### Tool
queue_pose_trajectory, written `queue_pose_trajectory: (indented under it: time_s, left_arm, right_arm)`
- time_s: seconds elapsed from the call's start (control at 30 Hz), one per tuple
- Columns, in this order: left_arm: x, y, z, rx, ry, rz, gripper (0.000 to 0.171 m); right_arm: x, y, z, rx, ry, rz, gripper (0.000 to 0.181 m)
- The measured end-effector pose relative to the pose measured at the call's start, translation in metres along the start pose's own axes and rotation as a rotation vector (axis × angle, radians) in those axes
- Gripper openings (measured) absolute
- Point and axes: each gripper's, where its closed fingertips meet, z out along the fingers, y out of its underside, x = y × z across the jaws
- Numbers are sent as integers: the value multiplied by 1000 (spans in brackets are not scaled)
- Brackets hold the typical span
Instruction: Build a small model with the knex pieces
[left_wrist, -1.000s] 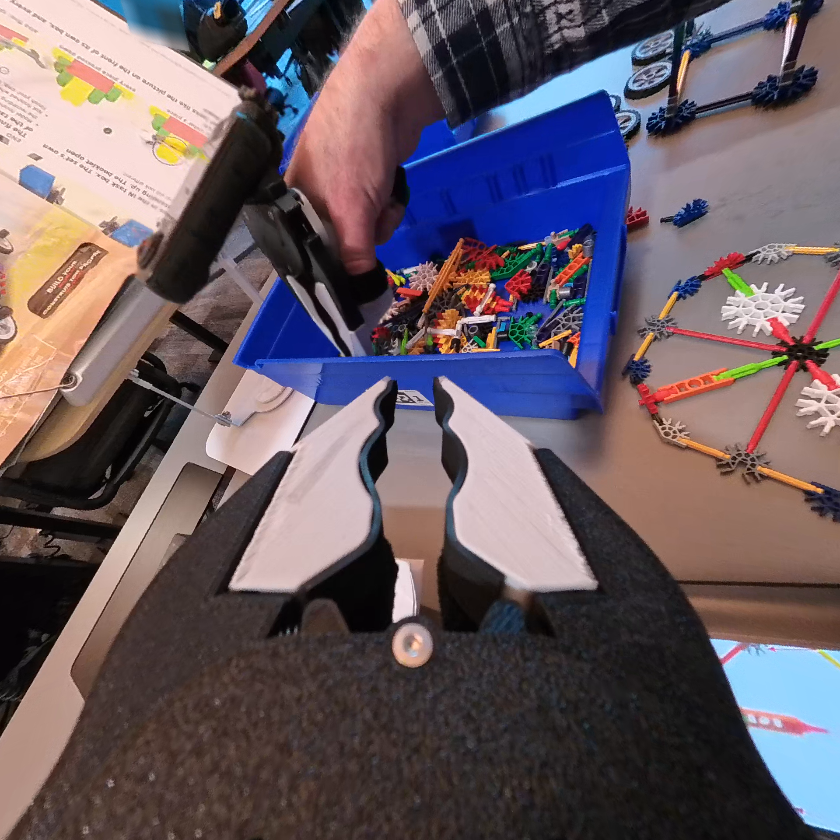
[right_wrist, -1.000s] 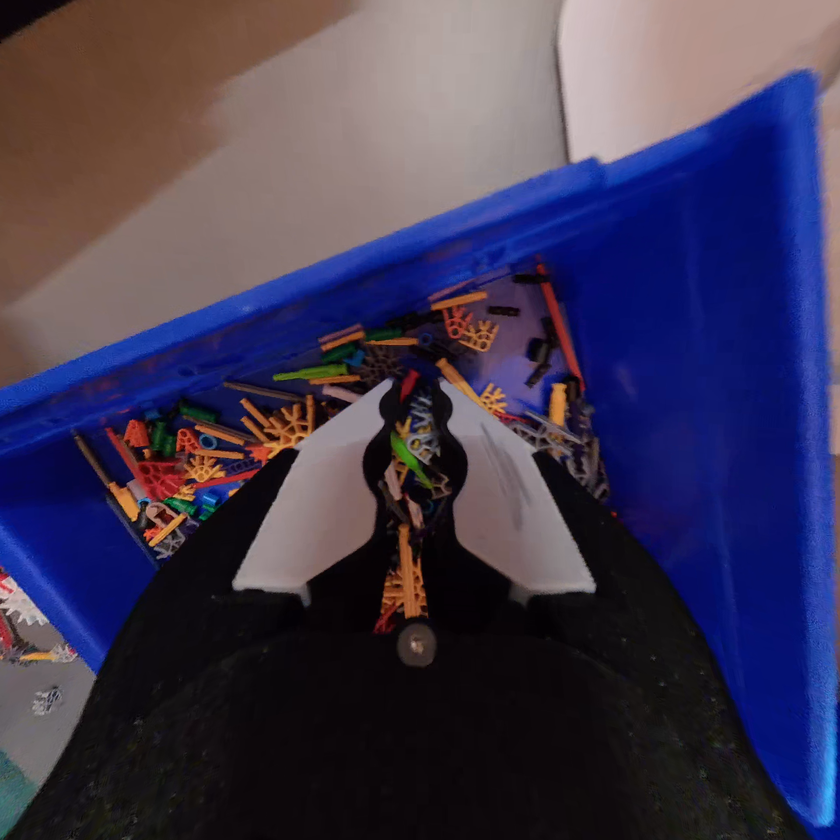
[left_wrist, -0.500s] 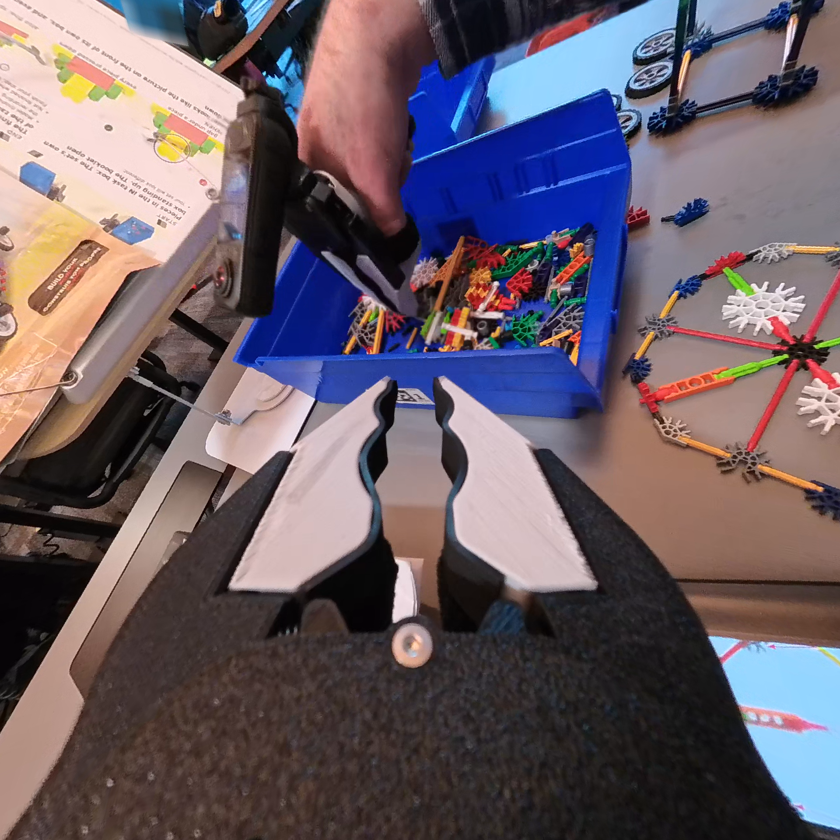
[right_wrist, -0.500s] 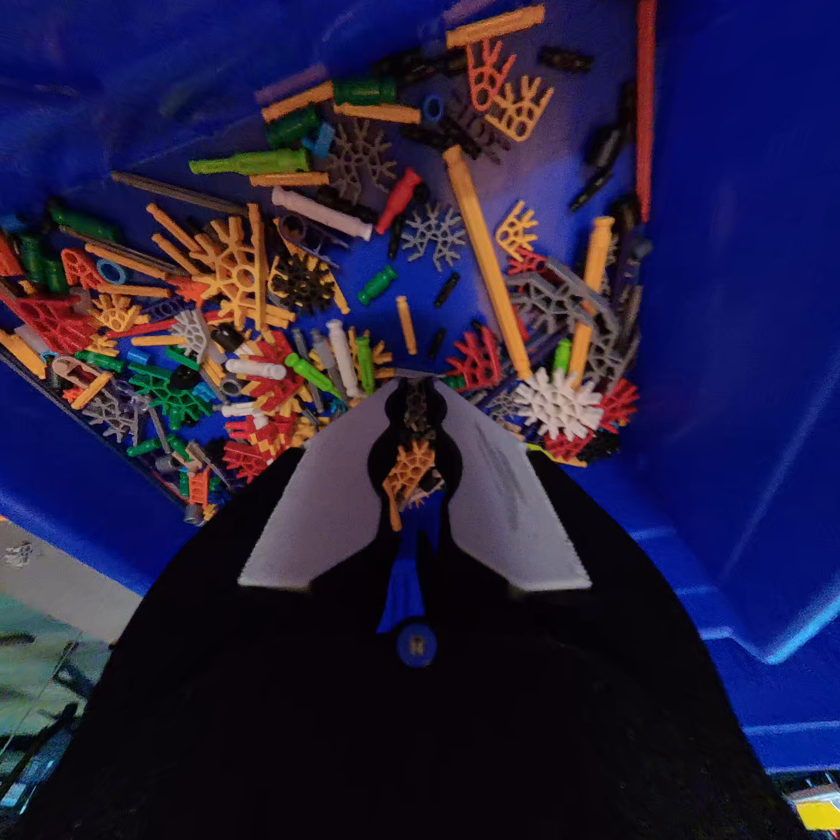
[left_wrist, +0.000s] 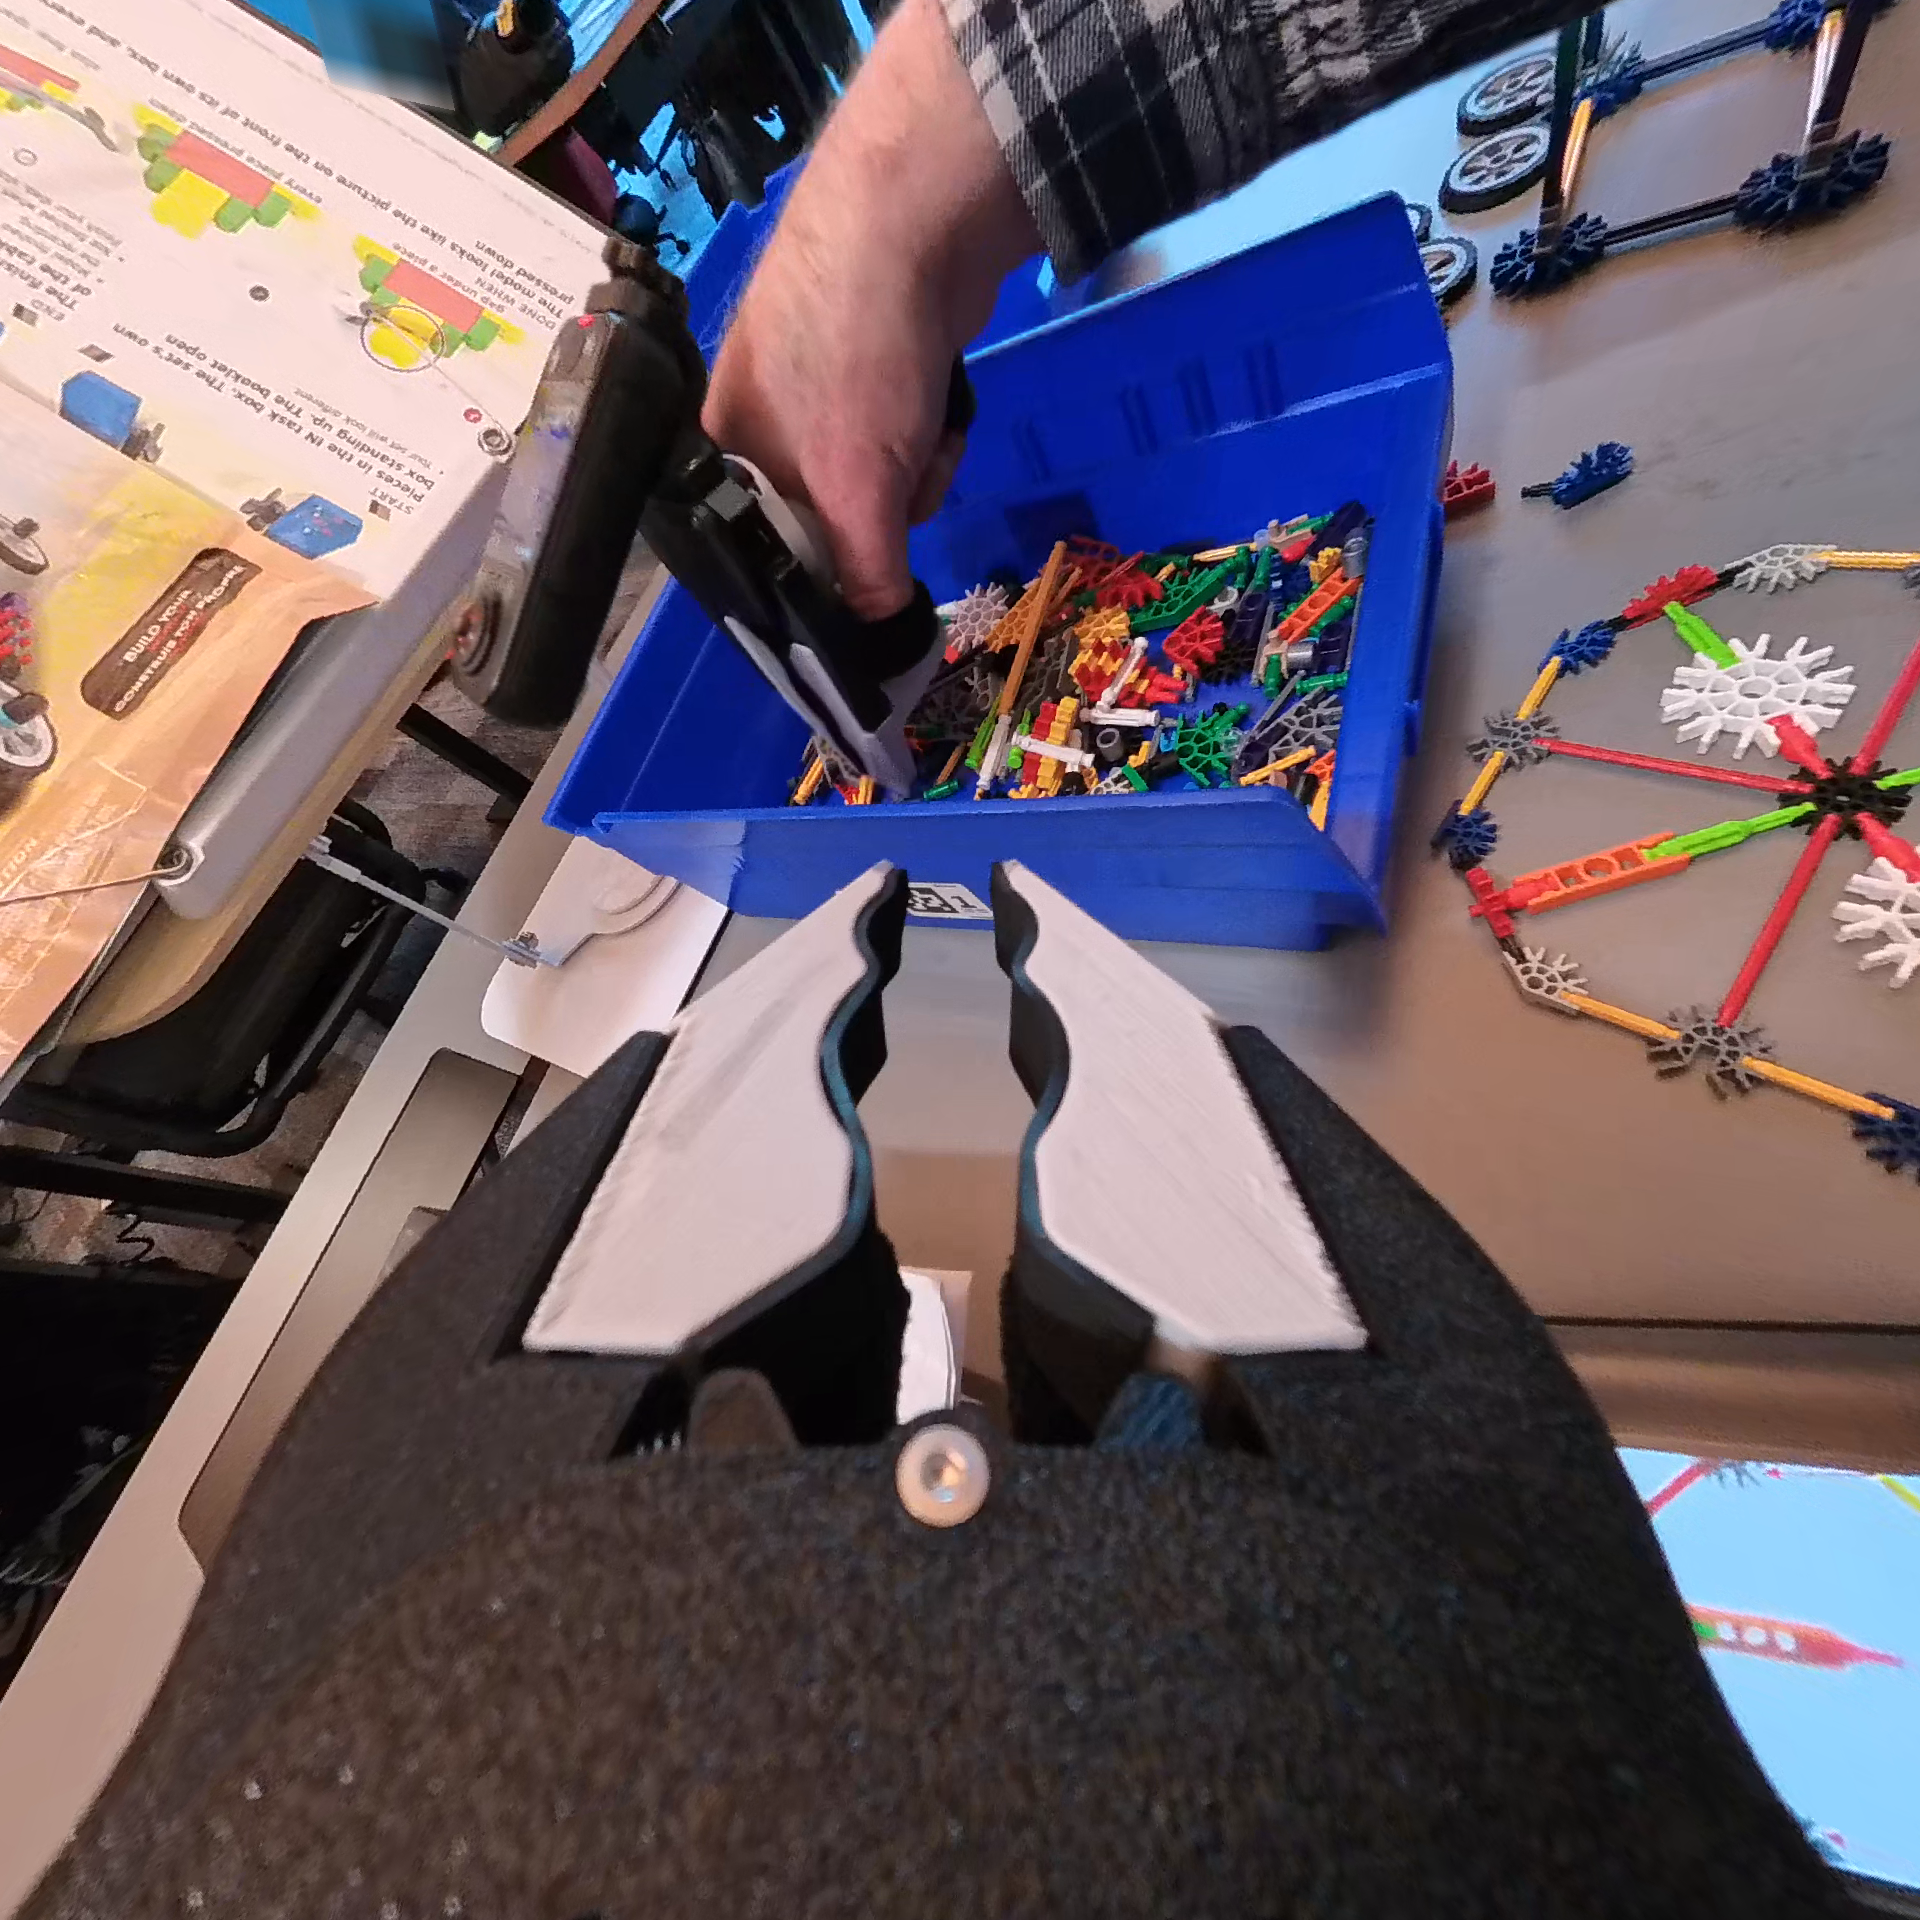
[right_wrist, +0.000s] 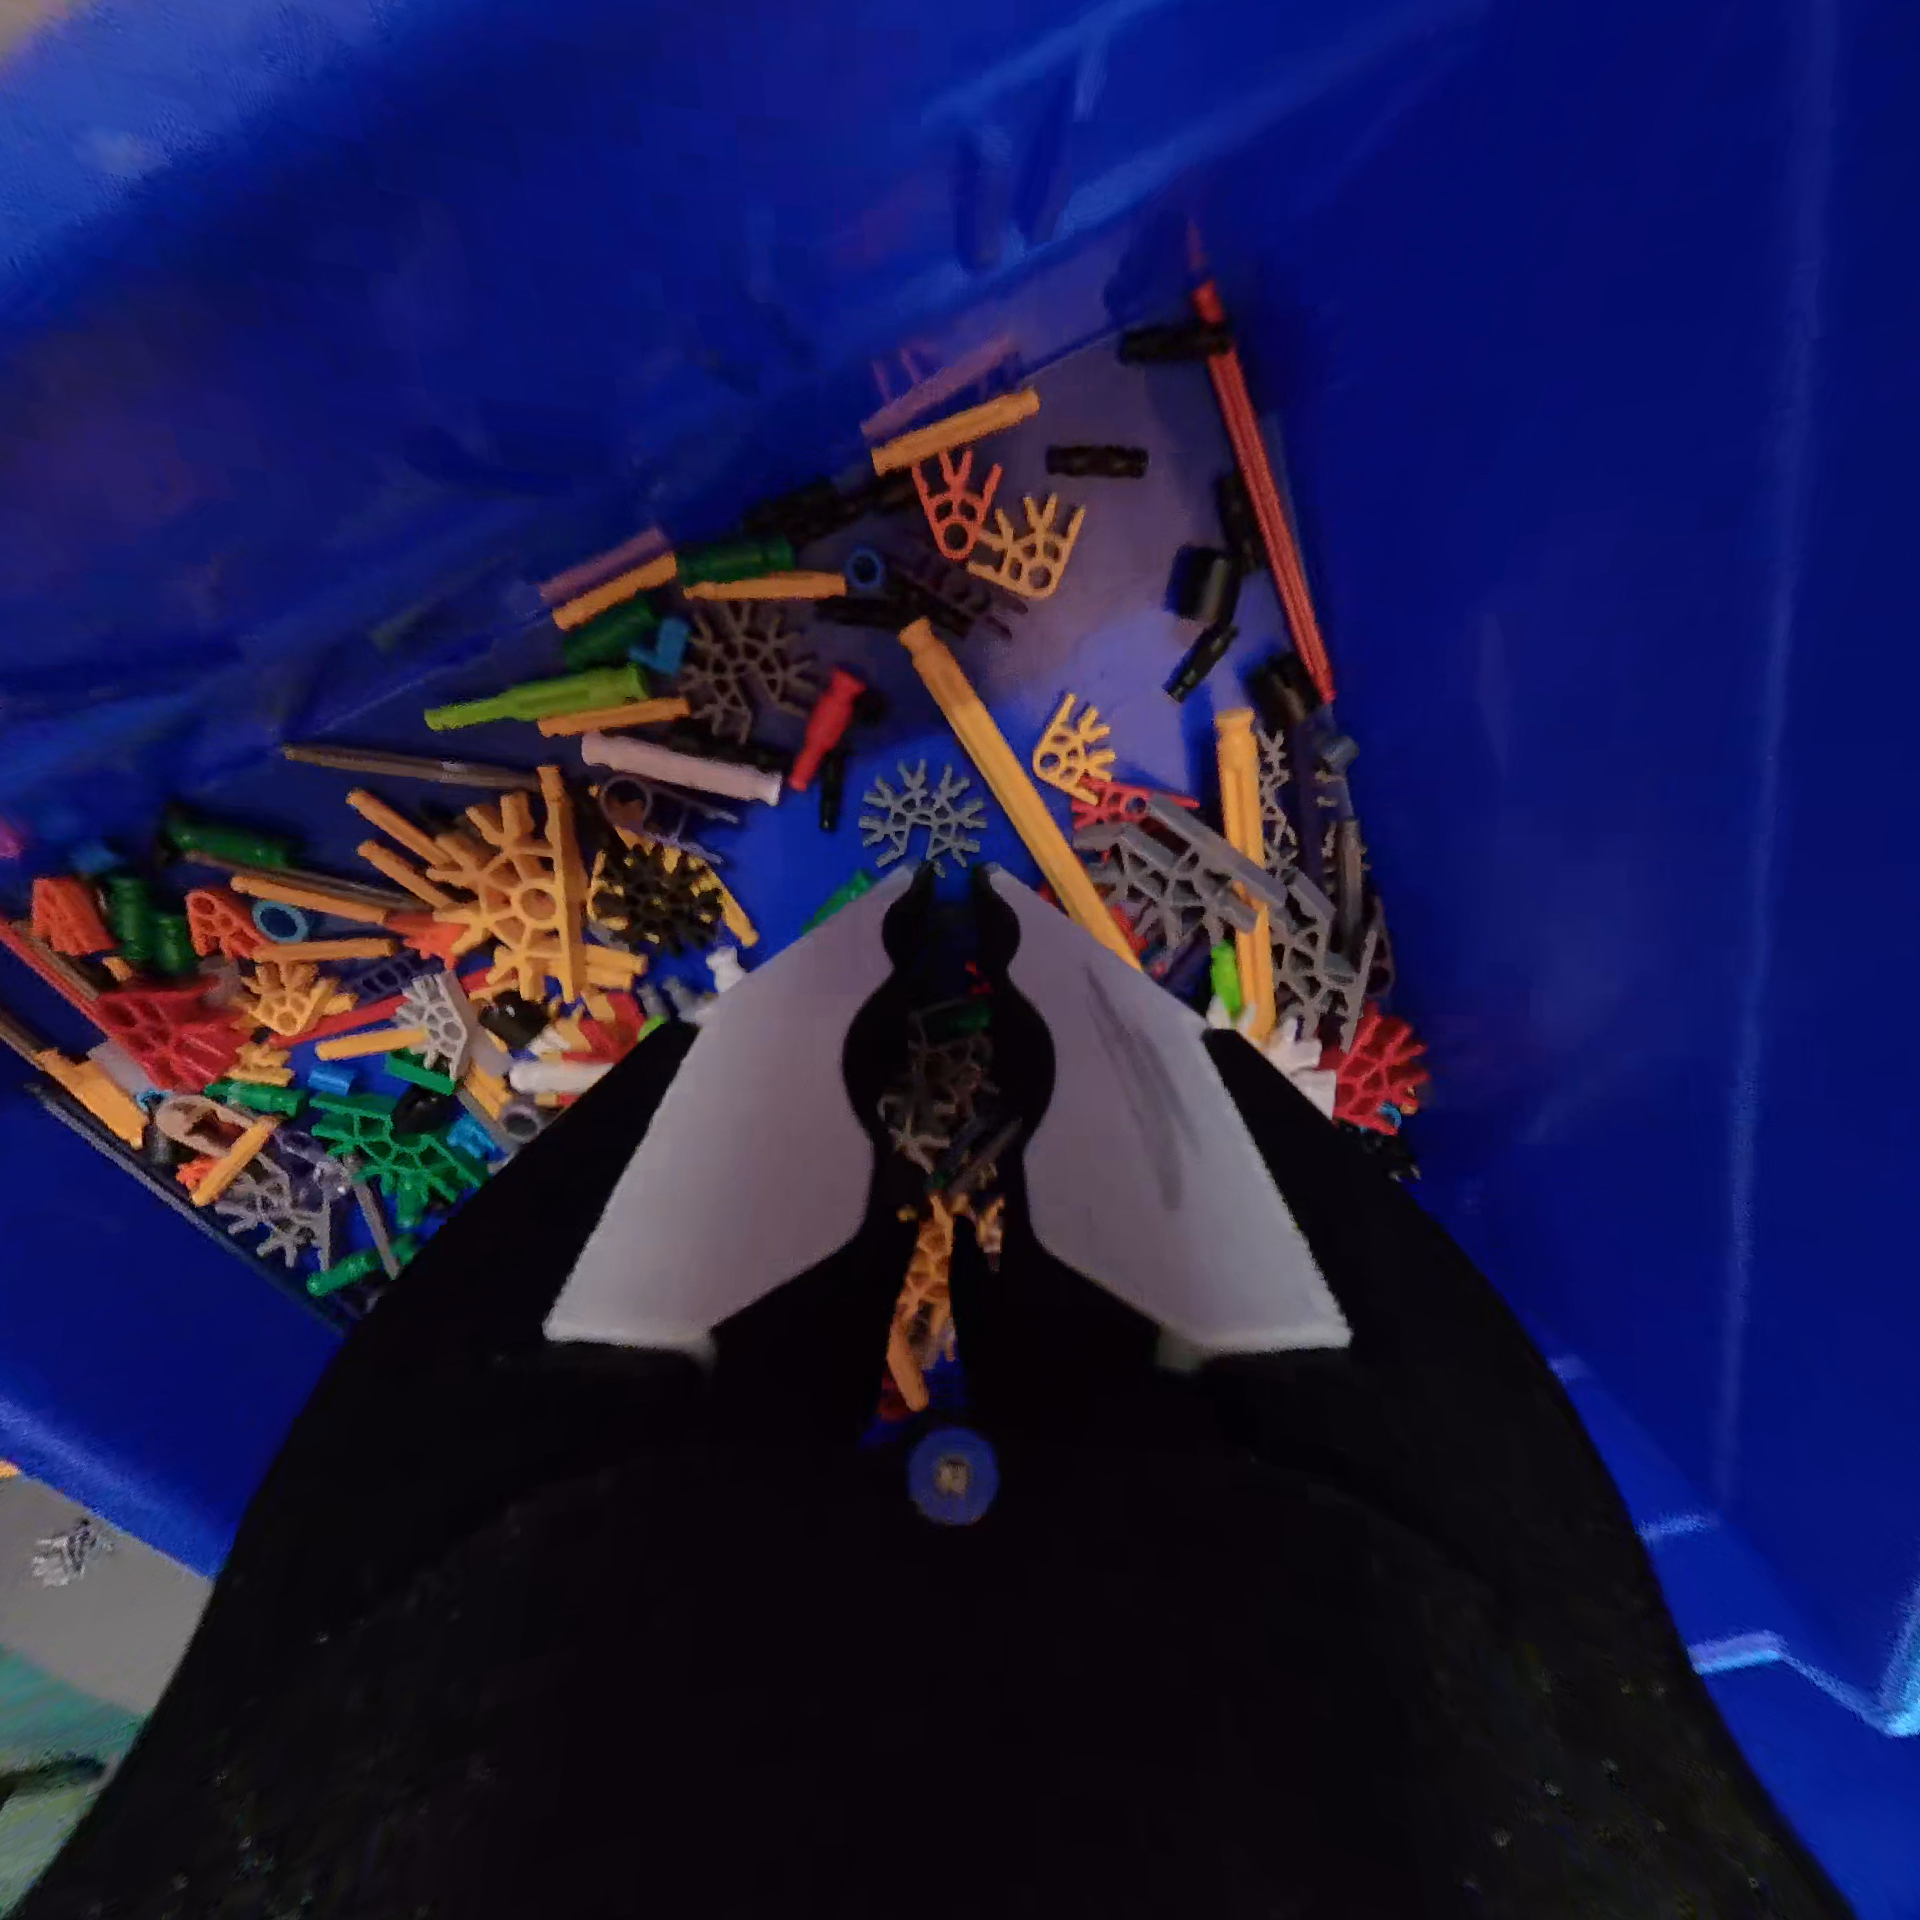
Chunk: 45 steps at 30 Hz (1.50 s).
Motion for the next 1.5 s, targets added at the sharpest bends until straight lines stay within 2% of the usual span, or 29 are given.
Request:
queue_pose_trajectory:
  time_s: [0.17,0.53,0.8,0.87,1.1,1.17,1.3,1.5]
  left_arm:
    - [1,0,1,-4,0,3,16]
    - [1,0,0,-3,-1,1,16]
    - [1,0,0,-5,-1,2,16]
    - [1,0,0,-5,-1,1,16]
    - [1,1,0,-7,0,2,16]
    - [1,1,0,-5,0,1,16]
    - [1,1,0,-5,1,-1,16]
    - [1,1,1,-6,2,-1,16]
  right_arm:
    - [-2,-14,-7,66,-24,31,13]
    - [-7,-14,0,51,-12,7,16]
    - [-8,-13,0,50,-17,5,14]
    - [-9,-12,1,43,-22,1,0]
    - [-11,-9,2,33,-27,-9,0]
    - [-9,-10,-2,42,-23,-4,0]
    - [-1,-14,-14,85,-3,21,13]
    - [7,-11,-31,88,11,24,14]
